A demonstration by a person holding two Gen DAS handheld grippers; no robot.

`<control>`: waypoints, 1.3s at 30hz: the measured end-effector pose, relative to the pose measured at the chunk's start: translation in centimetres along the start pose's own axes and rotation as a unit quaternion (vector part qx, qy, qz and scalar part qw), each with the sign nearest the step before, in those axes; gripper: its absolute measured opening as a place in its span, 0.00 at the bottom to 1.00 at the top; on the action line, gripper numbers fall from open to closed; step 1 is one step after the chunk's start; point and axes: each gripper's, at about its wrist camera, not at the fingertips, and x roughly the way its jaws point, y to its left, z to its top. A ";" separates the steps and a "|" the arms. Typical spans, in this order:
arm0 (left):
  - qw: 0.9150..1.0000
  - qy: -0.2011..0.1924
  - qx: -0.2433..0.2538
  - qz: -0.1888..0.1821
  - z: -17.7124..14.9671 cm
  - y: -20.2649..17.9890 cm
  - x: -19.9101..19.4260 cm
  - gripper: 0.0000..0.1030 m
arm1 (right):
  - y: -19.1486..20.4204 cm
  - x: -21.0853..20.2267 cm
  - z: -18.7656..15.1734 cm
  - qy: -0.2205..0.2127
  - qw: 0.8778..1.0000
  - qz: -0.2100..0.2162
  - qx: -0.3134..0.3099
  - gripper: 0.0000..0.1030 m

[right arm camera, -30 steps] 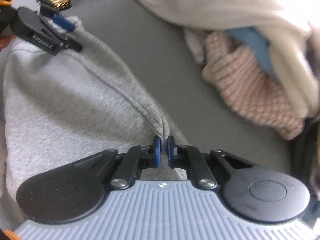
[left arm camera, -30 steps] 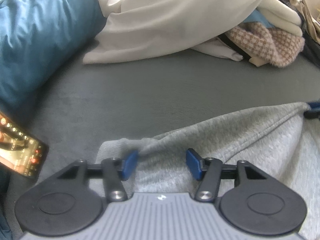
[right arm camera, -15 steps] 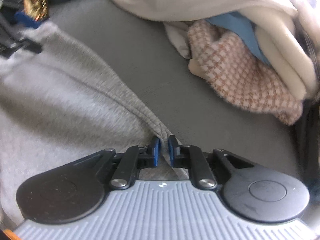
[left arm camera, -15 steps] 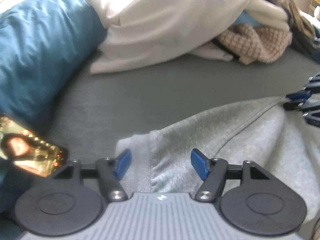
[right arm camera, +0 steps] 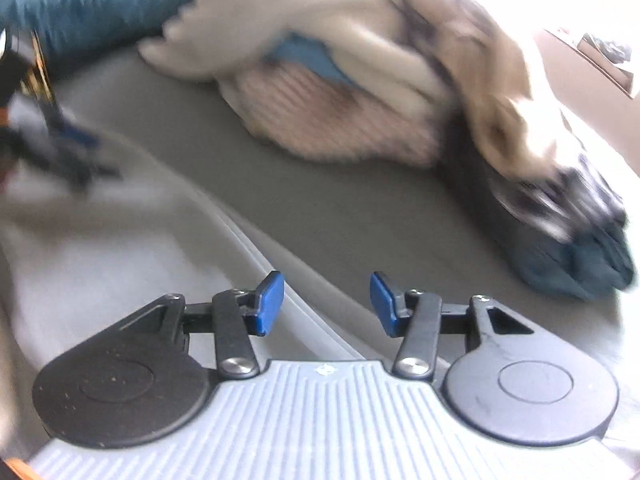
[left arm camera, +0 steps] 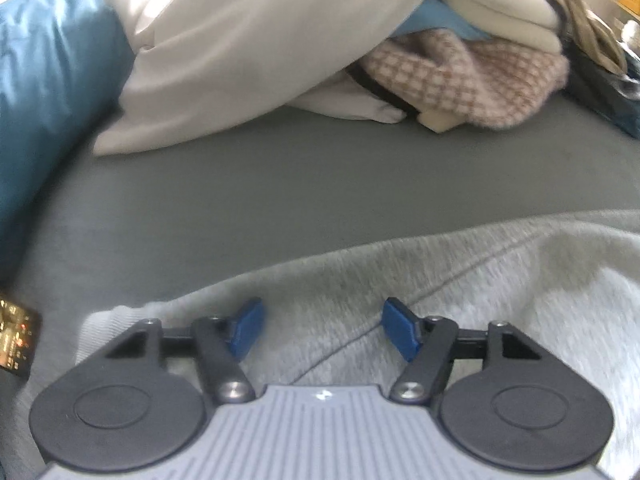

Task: Fold clothes

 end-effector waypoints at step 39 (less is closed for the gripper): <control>0.993 -0.036 0.070 0.088 1.9 -2.6 -0.5 0.73 | -6.7 4.4 -4.6 0.095 0.994 0.010 -0.047 0.07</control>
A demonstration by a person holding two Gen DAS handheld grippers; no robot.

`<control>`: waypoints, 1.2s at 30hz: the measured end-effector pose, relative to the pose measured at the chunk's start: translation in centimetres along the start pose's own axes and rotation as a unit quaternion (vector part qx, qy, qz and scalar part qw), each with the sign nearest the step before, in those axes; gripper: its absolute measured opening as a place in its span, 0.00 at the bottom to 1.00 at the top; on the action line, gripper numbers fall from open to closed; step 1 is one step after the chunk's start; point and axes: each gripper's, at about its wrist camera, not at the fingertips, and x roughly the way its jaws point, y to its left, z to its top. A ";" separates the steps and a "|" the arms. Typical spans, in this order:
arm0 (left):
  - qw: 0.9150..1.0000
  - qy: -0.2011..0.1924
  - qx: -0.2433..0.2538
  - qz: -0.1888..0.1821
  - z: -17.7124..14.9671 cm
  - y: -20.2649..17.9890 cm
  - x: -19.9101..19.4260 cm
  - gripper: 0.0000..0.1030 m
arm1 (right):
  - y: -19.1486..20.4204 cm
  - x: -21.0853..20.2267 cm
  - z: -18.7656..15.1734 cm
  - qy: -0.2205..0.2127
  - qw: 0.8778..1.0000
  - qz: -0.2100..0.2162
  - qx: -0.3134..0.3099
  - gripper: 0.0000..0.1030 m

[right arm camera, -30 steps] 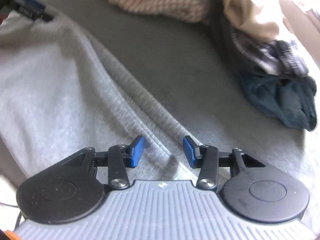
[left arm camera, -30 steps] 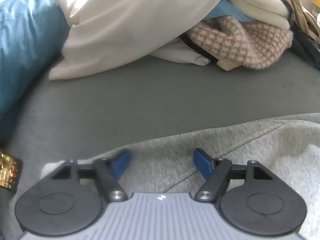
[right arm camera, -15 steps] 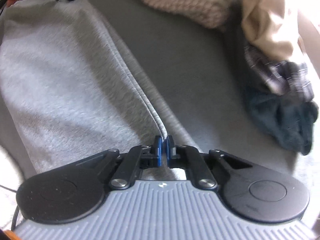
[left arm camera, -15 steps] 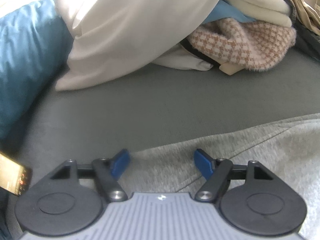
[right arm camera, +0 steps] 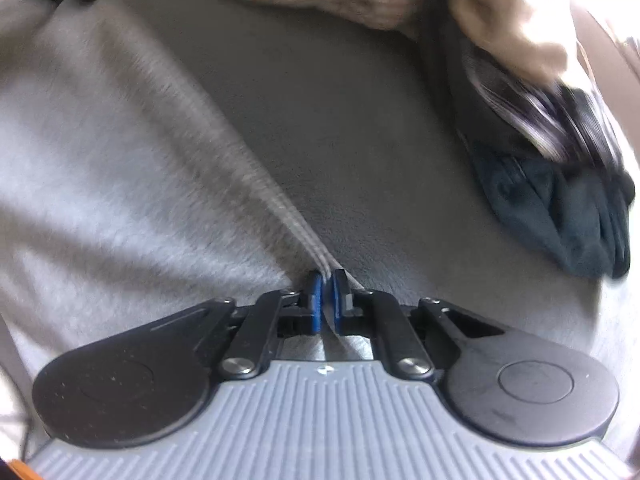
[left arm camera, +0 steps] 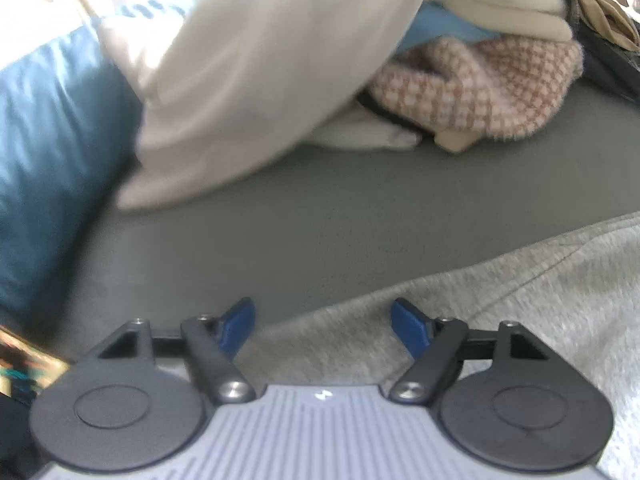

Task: Fold clothes

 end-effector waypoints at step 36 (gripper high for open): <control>0.984 -0.014 0.066 -0.167 0.2 -13.6 0.7 0.77 | -3.7 -5.3 -17.7 0.162 0.947 -0.235 0.146 0.26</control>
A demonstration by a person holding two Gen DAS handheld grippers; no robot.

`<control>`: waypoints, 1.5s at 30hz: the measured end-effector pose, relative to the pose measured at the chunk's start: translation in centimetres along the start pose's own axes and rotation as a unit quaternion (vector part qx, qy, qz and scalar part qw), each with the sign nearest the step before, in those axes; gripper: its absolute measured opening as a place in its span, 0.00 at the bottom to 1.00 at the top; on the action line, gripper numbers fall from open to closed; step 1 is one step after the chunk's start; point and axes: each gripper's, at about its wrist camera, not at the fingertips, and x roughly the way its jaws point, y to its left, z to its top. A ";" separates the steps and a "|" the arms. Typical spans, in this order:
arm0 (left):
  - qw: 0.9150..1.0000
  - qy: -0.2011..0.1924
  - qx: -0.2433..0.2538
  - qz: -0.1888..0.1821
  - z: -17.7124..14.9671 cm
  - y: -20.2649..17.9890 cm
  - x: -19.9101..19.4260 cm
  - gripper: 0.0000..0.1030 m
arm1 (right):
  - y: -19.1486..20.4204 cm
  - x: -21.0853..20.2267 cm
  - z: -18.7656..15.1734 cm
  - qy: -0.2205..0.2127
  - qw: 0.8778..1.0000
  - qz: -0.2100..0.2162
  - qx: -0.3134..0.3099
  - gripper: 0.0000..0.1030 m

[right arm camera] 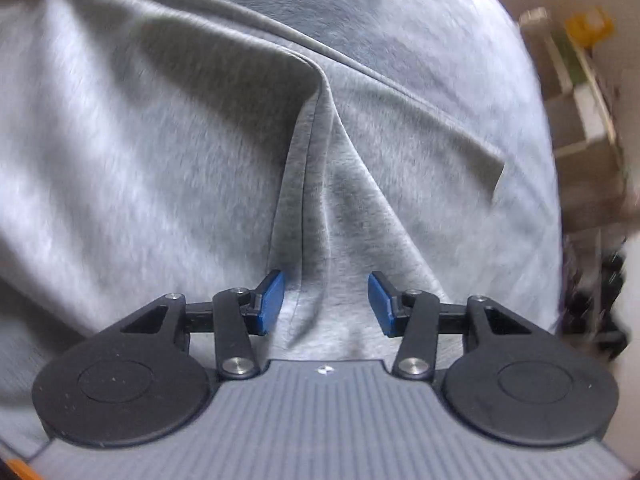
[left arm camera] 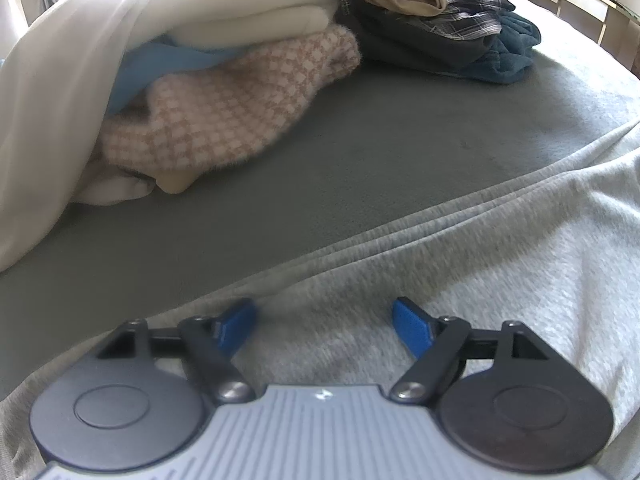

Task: Fold clothes

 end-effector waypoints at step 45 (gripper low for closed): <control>1.000 -0.011 0.026 -0.001 0.3 0.1 -0.3 0.79 | -6.6 6.2 9.9 -0.016 0.910 0.170 -0.379 0.05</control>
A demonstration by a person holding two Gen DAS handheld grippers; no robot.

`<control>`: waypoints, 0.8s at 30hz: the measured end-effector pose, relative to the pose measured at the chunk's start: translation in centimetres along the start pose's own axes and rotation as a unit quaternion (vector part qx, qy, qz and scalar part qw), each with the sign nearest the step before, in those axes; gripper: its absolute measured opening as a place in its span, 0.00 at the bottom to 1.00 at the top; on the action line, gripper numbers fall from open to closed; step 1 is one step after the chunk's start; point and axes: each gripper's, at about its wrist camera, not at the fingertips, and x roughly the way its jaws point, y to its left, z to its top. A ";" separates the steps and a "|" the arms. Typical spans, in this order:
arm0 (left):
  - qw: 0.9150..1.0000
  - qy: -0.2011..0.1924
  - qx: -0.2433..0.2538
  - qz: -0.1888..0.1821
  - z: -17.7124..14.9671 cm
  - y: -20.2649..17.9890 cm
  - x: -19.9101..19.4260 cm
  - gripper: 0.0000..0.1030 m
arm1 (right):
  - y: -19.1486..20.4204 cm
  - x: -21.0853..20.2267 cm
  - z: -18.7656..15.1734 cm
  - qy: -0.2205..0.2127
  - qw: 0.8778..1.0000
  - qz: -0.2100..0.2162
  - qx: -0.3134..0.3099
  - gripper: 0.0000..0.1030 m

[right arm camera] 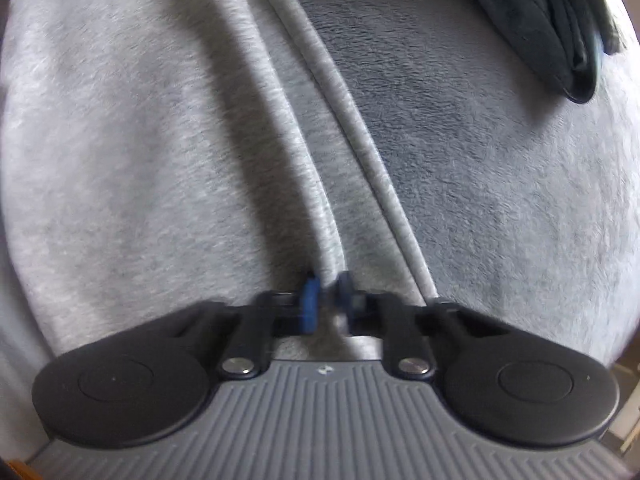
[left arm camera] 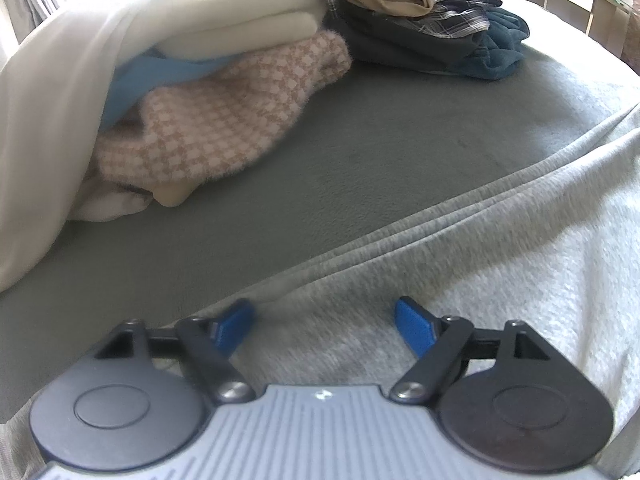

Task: Fold clothes

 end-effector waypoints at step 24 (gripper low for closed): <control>1.000 -0.007 -0.003 0.009 0.2 0.6 0.3 0.81 | -3.5 1.1 0.9 -0.004 0.990 -0.086 0.115 0.07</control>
